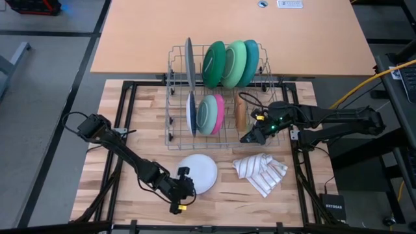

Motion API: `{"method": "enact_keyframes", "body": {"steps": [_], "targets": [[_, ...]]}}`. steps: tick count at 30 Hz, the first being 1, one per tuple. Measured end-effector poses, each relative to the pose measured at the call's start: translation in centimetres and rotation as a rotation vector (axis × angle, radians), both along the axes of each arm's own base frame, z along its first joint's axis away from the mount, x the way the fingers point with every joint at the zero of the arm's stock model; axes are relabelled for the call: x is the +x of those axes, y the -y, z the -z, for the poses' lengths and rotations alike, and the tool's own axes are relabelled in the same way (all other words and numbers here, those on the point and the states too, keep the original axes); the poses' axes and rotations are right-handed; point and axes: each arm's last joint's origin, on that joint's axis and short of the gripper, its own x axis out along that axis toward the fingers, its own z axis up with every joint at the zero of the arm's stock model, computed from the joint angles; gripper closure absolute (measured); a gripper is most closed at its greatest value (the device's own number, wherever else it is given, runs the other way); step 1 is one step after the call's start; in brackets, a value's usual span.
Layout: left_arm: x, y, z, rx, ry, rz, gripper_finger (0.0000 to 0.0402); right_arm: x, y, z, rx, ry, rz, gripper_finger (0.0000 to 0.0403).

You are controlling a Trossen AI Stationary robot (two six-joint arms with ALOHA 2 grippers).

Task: Sort dishes
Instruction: Put the white plate in the dish rack

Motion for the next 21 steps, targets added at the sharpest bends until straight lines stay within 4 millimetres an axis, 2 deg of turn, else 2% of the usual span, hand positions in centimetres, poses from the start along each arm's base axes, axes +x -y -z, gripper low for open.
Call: {"method": "enact_keyframes", "body": {"steps": [5,8,12,14,21], "targets": [[0.0,-1.0,1.6,0.057,-0.113,-0.012,0.0401,0.4,0.0,0.4,-0.007,-0.021,0.0,0.0279],[0.4,-1.4,1.5,0.047,-0.09,-0.079,0.0401,0.7,0.0,0.7,-0.022,-0.032,-0.008,0.0279],[0.0,-1.7,2.2,0.076,-0.17,-0.058,0.0401,1.3,0.0,1.2,-0.021,-0.057,-0.009,0.0279],[-0.2,-1.4,2.0,0.087,-0.152,-0.044,0.0401,1.5,-0.1,1.5,-0.017,-0.074,-0.023,0.0279],[-0.5,0.1,1.5,0.073,-0.083,0.03,0.0401,2.9,-2.8,2.6,-0.084,-0.063,-0.176,0.0279]]}}
